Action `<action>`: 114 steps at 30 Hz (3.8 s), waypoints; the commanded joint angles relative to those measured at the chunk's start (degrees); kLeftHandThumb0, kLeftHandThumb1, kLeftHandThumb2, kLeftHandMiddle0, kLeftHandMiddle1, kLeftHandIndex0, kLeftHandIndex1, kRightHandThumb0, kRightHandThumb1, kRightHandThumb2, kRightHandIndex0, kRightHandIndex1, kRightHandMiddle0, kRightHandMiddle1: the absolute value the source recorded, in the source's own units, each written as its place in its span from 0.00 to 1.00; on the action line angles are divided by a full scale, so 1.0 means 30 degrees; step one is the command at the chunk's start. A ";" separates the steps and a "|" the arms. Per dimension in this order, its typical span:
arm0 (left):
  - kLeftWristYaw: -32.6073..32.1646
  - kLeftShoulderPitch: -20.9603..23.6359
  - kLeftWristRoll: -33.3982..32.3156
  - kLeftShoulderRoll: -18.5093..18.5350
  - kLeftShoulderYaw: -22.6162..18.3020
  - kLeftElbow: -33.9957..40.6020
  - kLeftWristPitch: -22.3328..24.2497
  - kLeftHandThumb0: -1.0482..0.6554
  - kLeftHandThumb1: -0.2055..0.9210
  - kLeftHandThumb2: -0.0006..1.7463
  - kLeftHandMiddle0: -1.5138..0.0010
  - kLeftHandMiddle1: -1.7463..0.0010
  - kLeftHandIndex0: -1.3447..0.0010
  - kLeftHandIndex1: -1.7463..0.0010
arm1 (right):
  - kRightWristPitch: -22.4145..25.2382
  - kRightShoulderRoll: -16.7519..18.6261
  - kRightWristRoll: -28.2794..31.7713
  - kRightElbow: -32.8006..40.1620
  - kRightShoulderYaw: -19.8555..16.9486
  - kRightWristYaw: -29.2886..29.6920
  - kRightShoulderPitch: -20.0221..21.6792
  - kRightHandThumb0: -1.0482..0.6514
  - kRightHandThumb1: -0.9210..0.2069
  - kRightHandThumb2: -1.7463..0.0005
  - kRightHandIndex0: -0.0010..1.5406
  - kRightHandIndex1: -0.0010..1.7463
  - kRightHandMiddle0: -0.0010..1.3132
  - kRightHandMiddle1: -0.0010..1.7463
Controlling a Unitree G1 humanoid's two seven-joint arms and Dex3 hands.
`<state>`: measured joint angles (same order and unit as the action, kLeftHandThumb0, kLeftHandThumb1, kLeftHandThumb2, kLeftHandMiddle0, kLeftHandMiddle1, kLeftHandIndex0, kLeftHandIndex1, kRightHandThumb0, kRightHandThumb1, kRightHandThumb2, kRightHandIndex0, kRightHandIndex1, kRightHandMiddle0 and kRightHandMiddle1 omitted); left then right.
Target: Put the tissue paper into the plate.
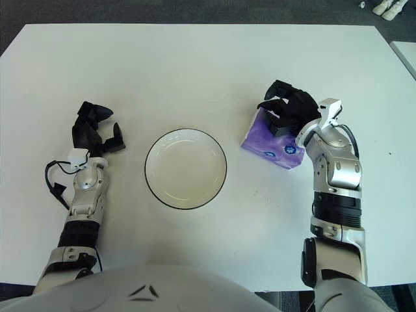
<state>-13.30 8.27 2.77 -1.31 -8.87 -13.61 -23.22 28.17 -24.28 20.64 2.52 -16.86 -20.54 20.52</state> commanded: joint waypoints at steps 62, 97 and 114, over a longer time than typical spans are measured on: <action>0.0001 -0.1383 0.0225 -0.0319 0.0273 -0.0421 0.0483 0.61 0.32 0.84 0.53 0.08 0.57 0.00 | -0.7919 -1.0911 -0.9072 0.9447 0.0535 -0.7072 -0.6803 0.01 0.42 0.54 0.00 0.00 0.00 0.00; 0.0191 -0.1526 -0.0207 -0.0564 0.0285 -0.0407 0.0279 0.61 0.33 0.84 0.53 0.07 0.58 0.00 | -1.3670 -1.1116 -1.8114 0.6614 0.3797 -0.4558 -0.7028 0.00 0.41 0.59 0.00 0.00 0.00 0.00; 0.0131 -0.1705 -0.0275 -0.0690 0.0234 -0.0228 0.0393 0.61 0.33 0.85 0.53 0.05 0.60 0.00 | -1.4462 -0.9670 -1.9474 0.4845 0.5342 -0.2717 -0.5885 0.01 0.41 0.59 0.00 0.00 0.00 0.00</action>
<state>-12.92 6.31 2.66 -2.62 -8.12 -12.11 -23.83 -14.70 -54.38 -36.61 18.60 -2.00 -30.28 1.78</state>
